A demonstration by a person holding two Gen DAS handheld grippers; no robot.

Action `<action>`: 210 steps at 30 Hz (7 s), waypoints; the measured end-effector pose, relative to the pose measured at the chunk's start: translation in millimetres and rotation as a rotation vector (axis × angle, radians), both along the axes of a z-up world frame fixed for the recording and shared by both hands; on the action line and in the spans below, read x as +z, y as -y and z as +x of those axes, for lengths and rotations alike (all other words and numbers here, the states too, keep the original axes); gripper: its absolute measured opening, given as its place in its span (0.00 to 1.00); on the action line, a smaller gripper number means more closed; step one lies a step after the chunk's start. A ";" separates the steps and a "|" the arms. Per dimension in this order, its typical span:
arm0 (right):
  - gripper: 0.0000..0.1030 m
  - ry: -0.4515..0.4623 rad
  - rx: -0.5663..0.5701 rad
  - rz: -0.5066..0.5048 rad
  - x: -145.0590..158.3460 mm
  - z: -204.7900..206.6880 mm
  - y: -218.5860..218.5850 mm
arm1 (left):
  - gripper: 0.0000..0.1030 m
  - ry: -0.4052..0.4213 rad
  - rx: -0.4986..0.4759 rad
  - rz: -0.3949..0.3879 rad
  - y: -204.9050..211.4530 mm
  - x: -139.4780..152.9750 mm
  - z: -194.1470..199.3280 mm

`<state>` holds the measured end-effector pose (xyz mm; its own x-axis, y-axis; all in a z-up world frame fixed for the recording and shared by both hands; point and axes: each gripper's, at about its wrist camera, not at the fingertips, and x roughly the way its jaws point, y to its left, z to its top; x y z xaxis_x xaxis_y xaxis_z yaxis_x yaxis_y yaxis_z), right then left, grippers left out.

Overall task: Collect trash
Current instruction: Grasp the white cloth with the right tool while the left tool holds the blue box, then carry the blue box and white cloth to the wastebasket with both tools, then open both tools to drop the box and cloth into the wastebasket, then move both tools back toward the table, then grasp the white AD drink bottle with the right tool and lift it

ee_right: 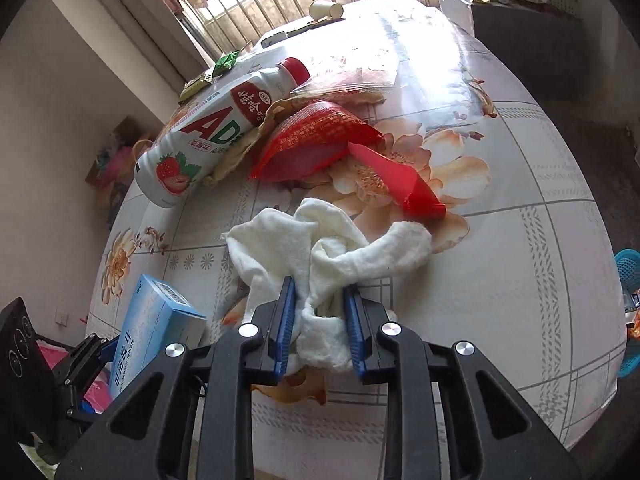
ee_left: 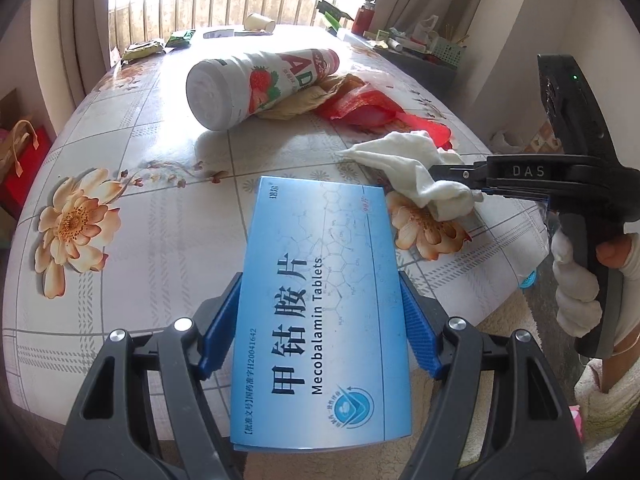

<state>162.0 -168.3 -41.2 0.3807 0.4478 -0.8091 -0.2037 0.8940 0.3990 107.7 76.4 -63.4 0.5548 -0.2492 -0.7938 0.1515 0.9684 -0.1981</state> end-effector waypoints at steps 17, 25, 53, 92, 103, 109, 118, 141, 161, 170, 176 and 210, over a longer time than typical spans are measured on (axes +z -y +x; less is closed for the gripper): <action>0.71 0.081 -0.061 -0.049 13.9 -17.9 17.7 | 0.70 -0.035 0.055 0.010 11.3 -2.3 35.6; 0.71 0.135 -0.024 -0.208 2.6 -20.0 -10.9 | 0.70 -0.016 0.043 0.070 19.3 -4.0 39.9; 0.22 0.197 -0.271 0.140 48.4 -75.7 103.0 | 0.66 0.140 -0.104 0.059 77.5 68.3 23.6; 0.22 -0.043 -1.189 0.278 -127.2 -236.5 435.7 | 0.66 -0.869 -0.686 -0.163 591.6 -204.5 131.3; 0.22 -0.148 -1.179 0.258 -160.7 -222.8 439.1 | 0.66 -0.903 -0.432 -0.322 595.0 -258.1 202.8; 0.22 -0.137 -1.148 0.242 -158.4 -197.4 442.7 | 0.66 -0.817 -0.349 -0.339 591.6 -246.1 224.3; 0.23 -0.054 -1.115 0.242 -140.4 -144.9 462.5 | 0.74 -0.796 -0.361 -0.286 594.1 -236.1 219.1; 0.52 -0.074 -1.035 0.175 -137.6 -58.1 475.7 | 0.75 -0.546 -0.527 -0.444 504.3 -57.6 202.8; 0.61 -0.003 -0.913 0.258 -67.4 -178.9 379.7 | 0.75 -0.275 -0.450 -0.488 265.3 30.2 101.6; 0.66 0.063 -0.670 0.269 -16.7 -141.2 296.2 | 0.75 -0.165 -0.192 -0.534 108.5 33.4 75.9; 0.66 0.081 -0.466 0.301 18.1 -101.4 217.4 | 0.75 -0.073 -0.020 -0.485 18.2 35.8 60.6; 0.66 -0.234 -0.205 0.106 -4.9 177.9 -136.9 | 0.75 0.058 0.362 -0.394 -165.2 13.9 36.0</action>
<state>339.9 -31.4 -46.1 0.2809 0.4673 -0.8383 0.0841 0.8581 0.5065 143.7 241.6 -49.5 0.7009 -0.3068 -0.6439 -0.1562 0.8148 -0.5583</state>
